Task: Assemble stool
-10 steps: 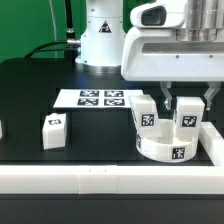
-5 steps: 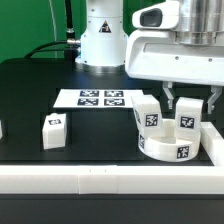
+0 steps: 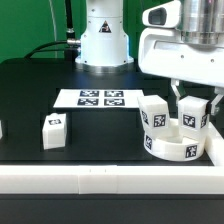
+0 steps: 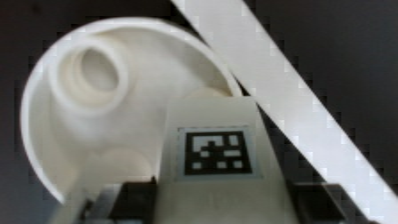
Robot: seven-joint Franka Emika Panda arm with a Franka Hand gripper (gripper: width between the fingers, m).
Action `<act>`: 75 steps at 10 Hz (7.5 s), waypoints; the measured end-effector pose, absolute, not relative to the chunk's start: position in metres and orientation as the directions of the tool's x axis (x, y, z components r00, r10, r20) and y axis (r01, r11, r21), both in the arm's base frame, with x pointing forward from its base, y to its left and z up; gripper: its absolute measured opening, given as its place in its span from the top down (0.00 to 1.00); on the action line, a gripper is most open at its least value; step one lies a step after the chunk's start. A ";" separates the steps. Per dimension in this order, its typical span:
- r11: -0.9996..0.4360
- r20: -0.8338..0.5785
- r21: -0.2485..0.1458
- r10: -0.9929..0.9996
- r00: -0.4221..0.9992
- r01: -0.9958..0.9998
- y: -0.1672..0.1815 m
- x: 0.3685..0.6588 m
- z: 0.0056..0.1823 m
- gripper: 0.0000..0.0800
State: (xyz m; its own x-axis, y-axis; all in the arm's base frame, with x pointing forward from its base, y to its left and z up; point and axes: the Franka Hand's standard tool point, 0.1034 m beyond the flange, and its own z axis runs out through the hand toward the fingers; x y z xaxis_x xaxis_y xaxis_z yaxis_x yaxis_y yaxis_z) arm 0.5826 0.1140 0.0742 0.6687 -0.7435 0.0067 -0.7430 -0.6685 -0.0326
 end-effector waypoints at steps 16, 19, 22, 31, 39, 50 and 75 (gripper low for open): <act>-0.031 -0.067 -0.138 -0.997 0.041 -0.990 0.120 0.599 0.085 0.19; -0.075 -0.075 -0.159 -0.993 0.087 -0.984 0.114 0.606 0.105 0.19; -0.139 -0.064 -0.161 -0.987 0.150 -0.977 0.114 0.605 0.103 0.19; -0.873 0.040 -0.094 -0.483 0.875 -0.478 0.113 0.599 0.103 0.19; -0.921 0.082 0.042 0.389 0.918 0.387 0.104 0.602 0.105 0.19; -0.312 -0.076 0.120 0.944 0.322 0.942 0.094 0.598 0.095 0.19; -0.981 -0.039 0.059 -0.189 0.981 -0.186 0.088 0.590 0.080 0.58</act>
Offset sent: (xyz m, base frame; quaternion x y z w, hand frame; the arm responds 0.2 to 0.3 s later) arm -0.0020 0.0002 -0.0009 -0.0203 0.0030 0.2361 0.9715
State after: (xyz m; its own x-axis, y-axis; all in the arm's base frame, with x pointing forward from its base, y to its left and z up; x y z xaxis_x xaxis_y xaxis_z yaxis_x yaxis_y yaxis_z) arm 0.5896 0.0884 0.0798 0.9812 -0.1889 -0.0392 -0.1864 -0.9807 0.0593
